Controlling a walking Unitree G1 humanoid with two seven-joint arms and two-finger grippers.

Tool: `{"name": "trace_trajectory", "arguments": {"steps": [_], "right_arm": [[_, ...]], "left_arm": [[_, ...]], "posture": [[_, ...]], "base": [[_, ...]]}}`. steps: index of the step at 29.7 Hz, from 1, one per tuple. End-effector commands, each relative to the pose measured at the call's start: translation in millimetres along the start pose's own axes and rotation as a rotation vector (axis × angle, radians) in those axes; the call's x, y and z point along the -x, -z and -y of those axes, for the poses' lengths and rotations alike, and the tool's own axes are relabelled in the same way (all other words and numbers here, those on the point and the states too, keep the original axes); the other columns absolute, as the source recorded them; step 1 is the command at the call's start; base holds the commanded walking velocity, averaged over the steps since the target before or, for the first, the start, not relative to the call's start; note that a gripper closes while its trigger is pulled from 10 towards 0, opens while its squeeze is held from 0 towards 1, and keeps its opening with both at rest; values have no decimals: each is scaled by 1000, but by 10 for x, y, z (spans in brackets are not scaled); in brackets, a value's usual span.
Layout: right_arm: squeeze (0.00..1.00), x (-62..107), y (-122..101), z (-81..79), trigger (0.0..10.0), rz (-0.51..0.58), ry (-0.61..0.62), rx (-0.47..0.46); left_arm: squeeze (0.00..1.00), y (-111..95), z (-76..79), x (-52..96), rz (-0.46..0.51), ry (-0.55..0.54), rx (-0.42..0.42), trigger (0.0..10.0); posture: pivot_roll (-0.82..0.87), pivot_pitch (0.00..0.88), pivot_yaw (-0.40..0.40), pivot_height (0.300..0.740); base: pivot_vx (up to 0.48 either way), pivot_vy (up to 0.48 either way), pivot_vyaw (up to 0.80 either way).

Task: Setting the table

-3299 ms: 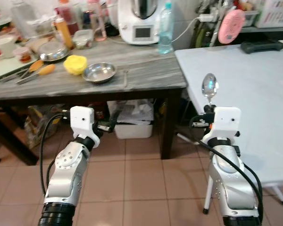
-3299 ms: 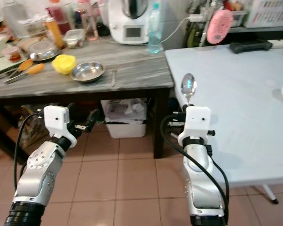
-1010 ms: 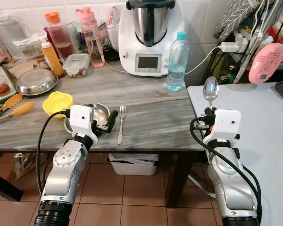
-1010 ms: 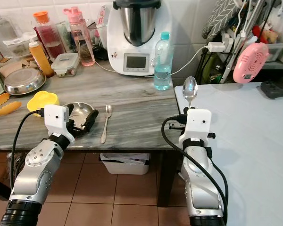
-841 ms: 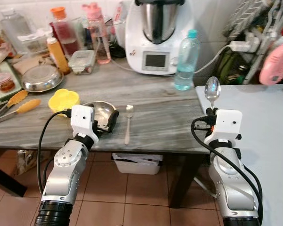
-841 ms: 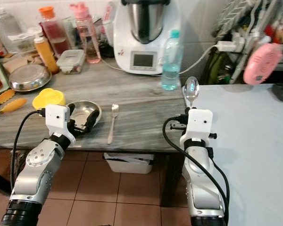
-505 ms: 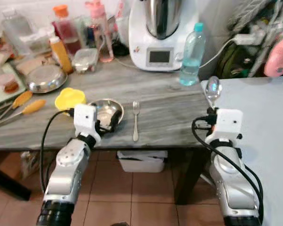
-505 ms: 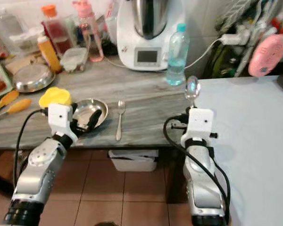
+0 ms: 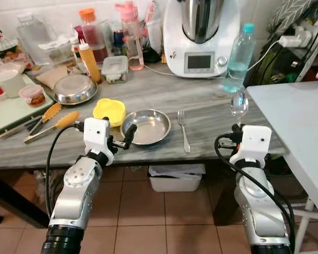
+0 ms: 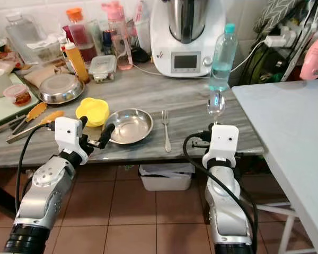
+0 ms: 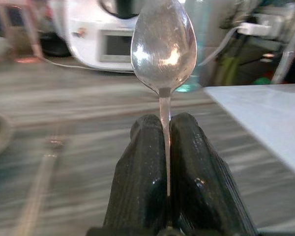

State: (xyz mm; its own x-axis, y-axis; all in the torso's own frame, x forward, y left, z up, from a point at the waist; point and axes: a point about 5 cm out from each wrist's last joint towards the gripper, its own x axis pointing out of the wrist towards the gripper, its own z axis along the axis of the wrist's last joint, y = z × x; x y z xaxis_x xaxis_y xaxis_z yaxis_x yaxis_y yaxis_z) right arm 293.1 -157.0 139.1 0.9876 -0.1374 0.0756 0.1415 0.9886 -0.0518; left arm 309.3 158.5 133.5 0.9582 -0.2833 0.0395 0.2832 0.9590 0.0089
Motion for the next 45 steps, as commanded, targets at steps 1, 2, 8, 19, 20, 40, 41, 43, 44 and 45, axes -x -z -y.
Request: {"name": "trace_trajectory", "arguments": {"steps": [1,2,8,19,20,40,41,43,44,45], "right_arm": [[0,-20,-65,-22,10000,29,-14,0],[0,-22,-66,-21,10000,30,-14,0],[0,-35,-56,15,10000,28,-11,9],[0,-220,9,94,10000,-41,-29,-7],[0,-252,30,117,10000,-59,-23,-24],[0,-665,252,-159,10000,-287,-148,-200],[0,-699,250,-180,10000,-298,-158,-205],[0,-731,259,-186,10000,-310,-152,-199],[0,-748,279,-193,10000,-327,-154,-184],[0,-753,284,-195,10000,-331,-154,-180]], "left_arm": [[0,-32,11,-5,13,5,-14,10000],[0,-31,12,-5,13,6,-14,10000],[0,-24,40,2,16,29,-36,10000],[0,86,248,43,-83,255,-6,10000],[0,95,257,49,-94,277,-8,10000],[0,32,438,204,-137,516,-7,10000],[0,32,443,217,-140,519,-4,10000],[0,31,441,231,-139,513,-1,10000],[0,26,435,241,-136,501,5,10000],[0,24,432,244,-135,498,6,10000]], "posture": [[47,26,67,740],[47,26,67,740],[43,23,59,740],[41,32,63,740],[40,35,65,740],[69,71,60,740],[72,73,60,740],[74,73,62,740],[77,76,64,740],[77,77,63,740]], "base": [[0,0,0],[0,0,0],[0,0,0],[0,0,0],[0,0,0],[0,0,0],[0,0,0],[0,0,0],[0,0,0],[0,0,0]]}}
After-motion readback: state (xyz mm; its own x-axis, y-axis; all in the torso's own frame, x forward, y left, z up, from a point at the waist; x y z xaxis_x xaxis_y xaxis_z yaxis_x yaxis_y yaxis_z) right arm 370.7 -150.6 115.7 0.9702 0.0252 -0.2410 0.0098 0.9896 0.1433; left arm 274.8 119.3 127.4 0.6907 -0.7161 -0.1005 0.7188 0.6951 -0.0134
